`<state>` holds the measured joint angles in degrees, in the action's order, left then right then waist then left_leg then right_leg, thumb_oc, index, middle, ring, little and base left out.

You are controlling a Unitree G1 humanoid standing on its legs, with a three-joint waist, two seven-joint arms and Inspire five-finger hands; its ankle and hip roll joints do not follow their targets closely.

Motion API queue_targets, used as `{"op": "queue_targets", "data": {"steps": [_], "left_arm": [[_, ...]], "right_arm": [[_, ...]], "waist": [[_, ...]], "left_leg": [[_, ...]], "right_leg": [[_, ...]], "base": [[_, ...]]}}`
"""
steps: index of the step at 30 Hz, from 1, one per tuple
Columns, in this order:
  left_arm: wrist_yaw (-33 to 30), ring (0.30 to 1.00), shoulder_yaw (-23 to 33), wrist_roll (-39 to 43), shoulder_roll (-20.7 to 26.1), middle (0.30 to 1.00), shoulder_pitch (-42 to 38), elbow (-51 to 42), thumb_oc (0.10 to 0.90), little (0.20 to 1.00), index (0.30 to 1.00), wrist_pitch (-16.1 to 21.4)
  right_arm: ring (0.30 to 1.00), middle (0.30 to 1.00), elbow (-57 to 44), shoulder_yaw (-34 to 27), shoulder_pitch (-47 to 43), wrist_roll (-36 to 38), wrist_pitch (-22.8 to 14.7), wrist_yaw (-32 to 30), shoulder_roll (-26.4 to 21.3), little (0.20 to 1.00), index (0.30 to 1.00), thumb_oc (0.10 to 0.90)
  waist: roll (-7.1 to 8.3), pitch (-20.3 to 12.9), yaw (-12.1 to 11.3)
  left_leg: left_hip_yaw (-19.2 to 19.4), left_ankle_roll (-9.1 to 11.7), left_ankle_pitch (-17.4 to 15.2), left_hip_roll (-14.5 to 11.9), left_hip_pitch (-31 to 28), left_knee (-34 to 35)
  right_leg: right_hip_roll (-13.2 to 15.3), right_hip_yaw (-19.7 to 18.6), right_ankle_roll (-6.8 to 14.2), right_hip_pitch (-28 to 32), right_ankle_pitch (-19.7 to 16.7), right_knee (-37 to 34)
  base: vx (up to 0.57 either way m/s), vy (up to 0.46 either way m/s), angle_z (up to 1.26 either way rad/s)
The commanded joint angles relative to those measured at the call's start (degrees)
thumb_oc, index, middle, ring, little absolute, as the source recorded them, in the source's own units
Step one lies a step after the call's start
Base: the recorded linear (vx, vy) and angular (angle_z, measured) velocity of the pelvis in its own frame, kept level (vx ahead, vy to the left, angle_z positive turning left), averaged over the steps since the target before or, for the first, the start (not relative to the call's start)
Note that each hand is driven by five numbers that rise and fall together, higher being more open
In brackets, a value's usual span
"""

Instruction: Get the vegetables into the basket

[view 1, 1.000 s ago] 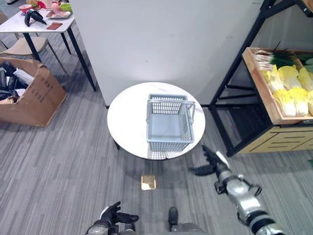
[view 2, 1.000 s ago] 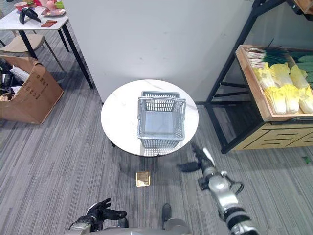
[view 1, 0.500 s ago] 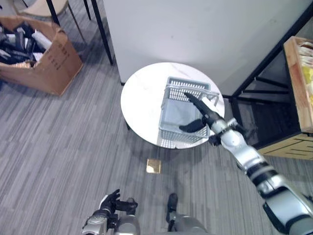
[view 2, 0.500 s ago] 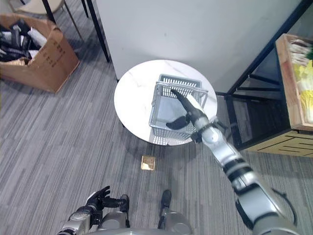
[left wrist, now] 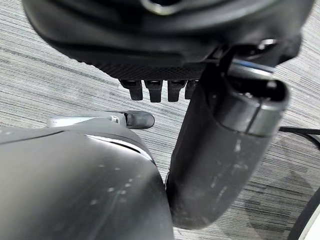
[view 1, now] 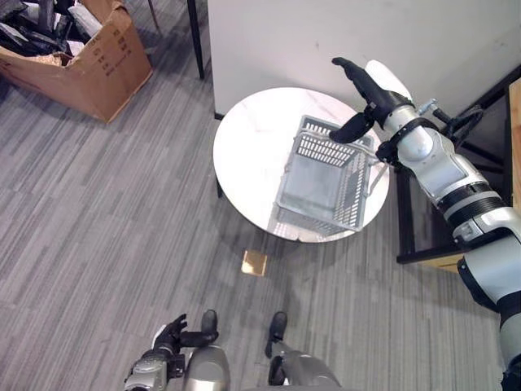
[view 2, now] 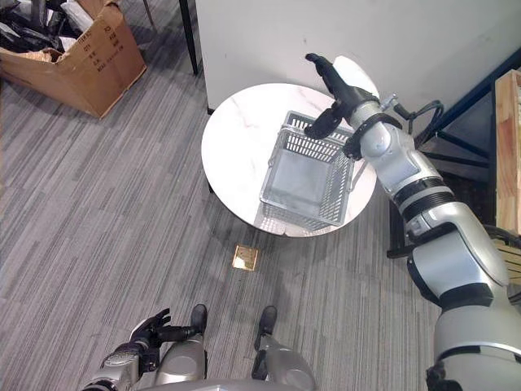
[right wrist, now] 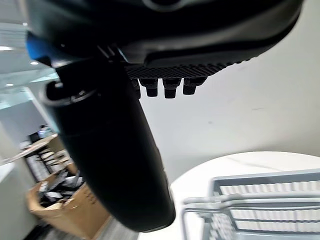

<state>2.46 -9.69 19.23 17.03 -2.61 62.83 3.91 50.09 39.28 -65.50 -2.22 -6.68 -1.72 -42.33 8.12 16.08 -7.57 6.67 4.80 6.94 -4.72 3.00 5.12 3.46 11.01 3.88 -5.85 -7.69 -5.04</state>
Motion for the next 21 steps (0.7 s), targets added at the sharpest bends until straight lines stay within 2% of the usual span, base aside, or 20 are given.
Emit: {"op": "queue_targets", "data": {"steps": [1, 6, 11, 20, 21], "left_arm": [[-0.1, 1.0, -3.7, 0.6, 0.4, 1.0, 1.0, 0.5, 0.9, 1.0, 1.0, 0.7], [0.1, 1.0, -4.8, 1.4, 0.6, 1.0, 1.0, -0.2, 0.9, 1.0, 1.0, 0.9], [0.1, 1.0, -6.3, 1.5, 0.3, 1.0, 0.8, -1.0, 0.9, 1.0, 1.0, 0.9], [-0.2, 1.0, -8.2, 1.0, 0.4, 1.0, 0.5, -2.3, 0.9, 1.0, 1.0, 1.2], [-0.2, 1.0, -8.2, 1.0, 0.4, 1.0, 0.5, -2.3, 0.9, 1.0, 1.0, 1.2]], "right_arm": [[1.0, 1.0, 4.9, 0.8, -8.1, -0.6, 0.2, -2.2, -2.9, 1.0, 1.0, 0.9], [1.0, 1.0, 14.5, 2.0, -11.2, -0.9, 1.0, -1.5, -2.2, 1.0, 1.0, 0.9], [1.0, 1.0, 19.1, 0.8, -12.7, 1.2, 1.3, -1.5, -1.2, 1.0, 1.0, 0.9], [1.0, 1.0, 24.8, 1.3, -15.4, -0.8, 2.3, -2.0, -0.6, 1.0, 1.0, 0.9], [0.723, 0.723, 24.8, 1.3, -15.5, -0.8, 2.3, -2.0, -0.6, 0.723, 0.723, 0.702]], "waist": [[0.09, -0.8, -0.4], [-1.11, -0.3, -1.3], [-2.21, 0.1, -1.9], [-3.82, 1.0, -2.9], [-3.81, 1.0, -2.9]], "left_leg": [[-2.1, -1.5, -2.6, 2.3, 0.7, -0.1], [-2.8, -1.3, -1.9, 2.7, 2.7, -0.1], [-3.7, -1.3, -1.5, 3.1, 4.3, -0.1], [-5.0, -1.0, -0.5, 3.6, 7.2, -0.1], [-5.0, -1.0, -0.5, 3.6, 7.2, -0.1]], "right_leg": [[2.4, -1.3, 4.8, 1.7, -1.0, 0.0], [2.7, -0.9, 5.0, 0.0, -1.4, 0.0], [2.8, -0.4, 5.1, -1.2, -1.6, 0.0], [3.2, 0.3, 5.4, -3.6, -2.1, 0.0], [3.2, 0.3, 5.4, -3.7, -2.1, 0.0]], "base": [[-0.03, 0.022, 0.09], [-0.01, 0.013, 0.09], [-0.01, 0.011, 0.08], [-0.01, 0.0, 0.08], [-0.01, -0.01, 0.1]]}}
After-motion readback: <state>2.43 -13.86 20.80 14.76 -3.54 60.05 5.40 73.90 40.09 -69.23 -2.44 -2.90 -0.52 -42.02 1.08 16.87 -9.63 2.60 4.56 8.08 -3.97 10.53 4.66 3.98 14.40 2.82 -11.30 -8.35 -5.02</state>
